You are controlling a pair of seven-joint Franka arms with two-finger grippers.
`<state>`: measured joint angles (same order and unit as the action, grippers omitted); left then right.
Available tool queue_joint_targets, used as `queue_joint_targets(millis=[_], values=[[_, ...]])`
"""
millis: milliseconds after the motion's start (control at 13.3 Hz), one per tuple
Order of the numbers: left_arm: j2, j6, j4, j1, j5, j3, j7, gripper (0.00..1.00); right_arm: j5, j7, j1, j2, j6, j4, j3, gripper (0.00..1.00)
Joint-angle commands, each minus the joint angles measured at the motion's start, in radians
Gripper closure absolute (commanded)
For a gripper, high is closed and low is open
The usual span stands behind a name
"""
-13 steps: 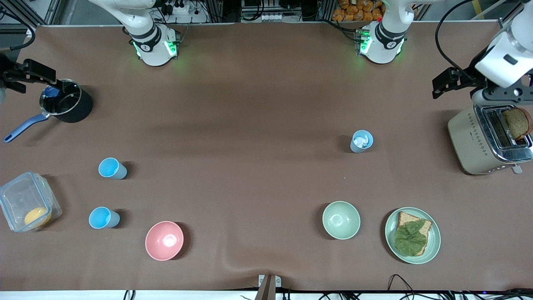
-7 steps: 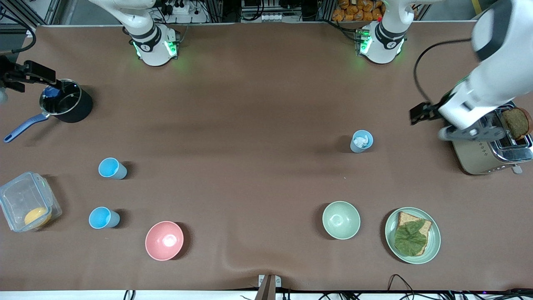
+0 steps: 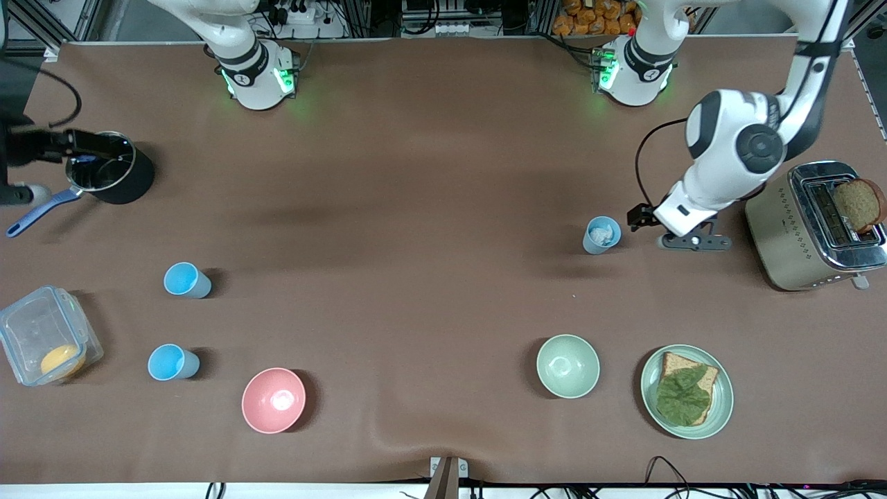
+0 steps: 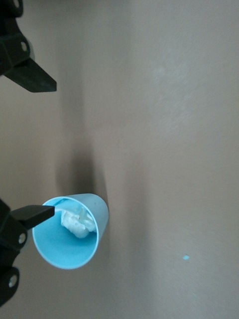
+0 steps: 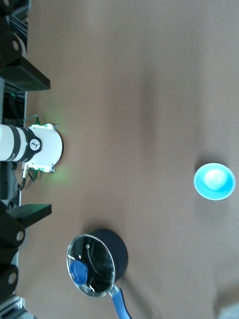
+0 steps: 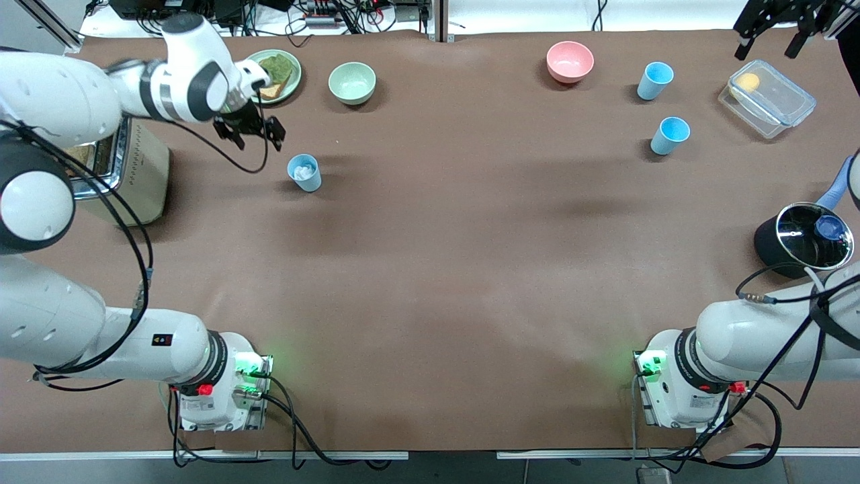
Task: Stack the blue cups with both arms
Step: 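Reach the left gripper down to the blue cup beside the toaster, then grasp the blue cup with the left gripper while the right gripper reaches another cup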
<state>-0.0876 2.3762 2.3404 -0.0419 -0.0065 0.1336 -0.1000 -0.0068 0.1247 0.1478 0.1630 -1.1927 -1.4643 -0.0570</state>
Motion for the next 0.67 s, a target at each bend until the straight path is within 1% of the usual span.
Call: queue_joint_targets(millis=[0,225,375,525,600], values=[[0.003,0.012,0.011,-0.004,-0.013,0.041,-0.003,0.0,-0.002,0.013,0.021,0.117,-0.031,0.013,-0.004,0.0],[-0.041,0.043,0.008,-0.004,-0.03,0.064,-0.003,0.0,-0.016,0.021,0.071,0.278,-0.164,0.013,-0.004,0.0],[-0.073,0.08,0.008,-0.006,-0.03,0.066,-0.003,0.0,-0.047,0.041,0.09,0.358,-0.259,0.013,-0.004,0.0],[-0.106,0.11,0.008,-0.006,-0.029,0.067,-0.003,0.21,-0.058,0.046,0.098,0.417,-0.362,0.012,-0.004,0.0],[-0.118,0.12,0.007,-0.006,-0.029,0.067,0.002,0.36,-0.056,0.044,0.104,0.45,-0.416,0.012,-0.004,0.0]])
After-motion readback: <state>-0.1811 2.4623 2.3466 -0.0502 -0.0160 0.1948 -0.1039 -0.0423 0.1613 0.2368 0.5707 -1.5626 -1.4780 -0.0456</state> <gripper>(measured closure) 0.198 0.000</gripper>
